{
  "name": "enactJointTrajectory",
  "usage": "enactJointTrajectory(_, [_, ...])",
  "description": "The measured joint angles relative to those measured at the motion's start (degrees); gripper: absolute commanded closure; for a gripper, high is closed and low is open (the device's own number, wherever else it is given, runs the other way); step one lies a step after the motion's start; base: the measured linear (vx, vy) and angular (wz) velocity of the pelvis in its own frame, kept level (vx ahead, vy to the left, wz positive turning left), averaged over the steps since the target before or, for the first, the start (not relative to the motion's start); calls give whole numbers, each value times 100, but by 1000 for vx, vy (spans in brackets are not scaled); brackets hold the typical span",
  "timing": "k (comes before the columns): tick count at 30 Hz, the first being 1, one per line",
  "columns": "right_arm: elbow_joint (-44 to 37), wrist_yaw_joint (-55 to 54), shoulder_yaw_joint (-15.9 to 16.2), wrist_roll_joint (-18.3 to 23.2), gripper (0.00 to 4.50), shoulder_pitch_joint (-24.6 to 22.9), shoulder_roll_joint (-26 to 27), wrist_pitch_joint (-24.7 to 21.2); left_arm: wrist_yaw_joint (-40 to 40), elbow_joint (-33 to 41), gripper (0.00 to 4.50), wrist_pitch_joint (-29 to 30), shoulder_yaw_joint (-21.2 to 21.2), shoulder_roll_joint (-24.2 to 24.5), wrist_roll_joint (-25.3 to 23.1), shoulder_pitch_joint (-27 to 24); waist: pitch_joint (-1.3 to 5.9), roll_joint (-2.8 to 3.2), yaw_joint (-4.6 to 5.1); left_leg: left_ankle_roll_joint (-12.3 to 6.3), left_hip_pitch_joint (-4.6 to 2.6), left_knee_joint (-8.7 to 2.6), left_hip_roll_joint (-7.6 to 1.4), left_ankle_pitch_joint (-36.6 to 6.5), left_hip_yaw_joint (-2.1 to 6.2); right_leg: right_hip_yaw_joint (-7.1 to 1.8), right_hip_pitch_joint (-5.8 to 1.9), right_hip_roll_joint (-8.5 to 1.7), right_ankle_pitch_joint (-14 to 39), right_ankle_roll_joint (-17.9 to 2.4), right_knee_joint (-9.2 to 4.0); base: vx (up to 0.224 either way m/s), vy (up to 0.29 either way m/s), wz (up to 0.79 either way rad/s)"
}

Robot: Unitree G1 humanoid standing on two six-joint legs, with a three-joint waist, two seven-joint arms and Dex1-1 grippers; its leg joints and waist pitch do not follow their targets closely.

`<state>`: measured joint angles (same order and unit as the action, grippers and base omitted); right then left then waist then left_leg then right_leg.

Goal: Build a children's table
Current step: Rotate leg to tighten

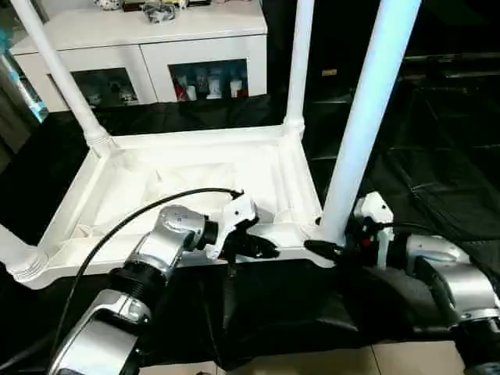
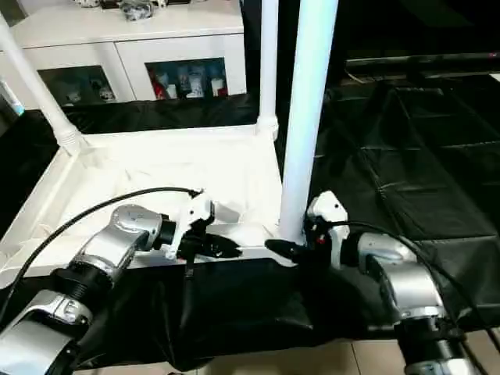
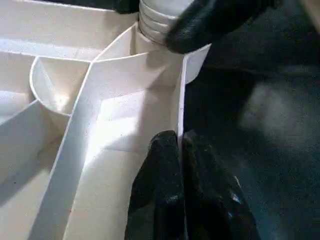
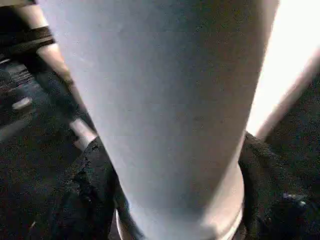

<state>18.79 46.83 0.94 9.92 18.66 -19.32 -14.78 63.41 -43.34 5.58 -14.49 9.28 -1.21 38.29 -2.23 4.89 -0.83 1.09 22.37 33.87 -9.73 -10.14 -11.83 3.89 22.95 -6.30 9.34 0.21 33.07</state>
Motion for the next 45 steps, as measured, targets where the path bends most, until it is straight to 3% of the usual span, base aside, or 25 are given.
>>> enactJointTrajectory(3, [531,-1358,-288,-185,175,377,532,91,-896,-443,450,-2,79,-391,-123,294,0,0,92,0,0,1,8,0,0,-4,0,-4,8,13,-3,0,0,0])
enactJointTrajectory(9, [968,-2819,-508,-494,175,668,1023,351,-1760,-911,450,20,150,-863,-200,586,7,14,109,0,-3,-1,17,-1,4,-5,-14,-10,10,16,-6,0,0,0])
enactJointTrajectory(10, [970,-2813,-522,-479,140,664,1032,371,-1759,-916,450,20,159,-867,-200,590,11,19,107,-1,-2,-1,19,-1,4,-6,-15,-12,10,17,-7,0,0,0])
enactJointTrajectory(12, [944,-2696,-619,-374,105,636,1055,363,-1714,-920,450,20,166,-868,-200,598,11,20,96,-1,0,-3,18,-1,4,-4,-15,-12,13,20,-6,0,0,0])
enactJointTrajectory(14, [876,-2458,-671,-265,102,582,1042,359,-1587,-918,450,17,180,-837,-200,597,11,21,96,-2,0,-3,18,0,4,-4,-12,-12,11,19,-6,0,0,0])
enactJointTrajectory(16, [821,-2202,-665,-199,62,538,984,333,-1374,-900,450,13,211,-755,-191,583,10,18,99,-2,1,-5,13,0,4,0,-9,-10,9,15,-5,0,0,0])
enactJointTrajectory(21, [473,-999,-263,-70,62,296,396,248,-633,-593,450,-5,159,-421,-66,378,6,33,101,-1,1,-13,9,0,4,4,-6,-7,0,0,-4,0,0,0])
enactJointTrajectory(25, [-57,251,97,106,62,-45,-232,125,218,-186,450,21,9,-79,44,140,2,33,14,-1,6,-15,6,0,4,6,-6,-7,7,10,-5,0,0,0])
enactJointTrajectory(30, [-353,1137,343,221,62,-151,-618,55,875,152,450,140,-73,195,153,-22,-1,28,-44,-3,15,-10,6,-1,2,4,1,-7,7,10,-4,0,0,0])
enactJointTrajectory(36, [-401,1364,382,346,107,-170,-661,55,1139,437,450,326,-123,356,221,-139,-7,20,-88,-2,16,-11,2,-1,0,4,7,-5,7,9,-3,0,0,0])
enactJointTrajectory(37, [-405,1372,388,356,132,-170,-659,35,1140,442,450,336,-123,358,222,-143,-7,19,-90,-2,17,-10,3,-1,0,4,7,-5,7,9,-3,0,0,0])
enactJointTrajectory(45, [-332,898,280,270,170,-157,-415,-4,761,434,450,306,-93,254,191,-162,-8,18,-78,-2,16,-7,3,-1,0,2,7,-5,5,6,-1,0,0,0])
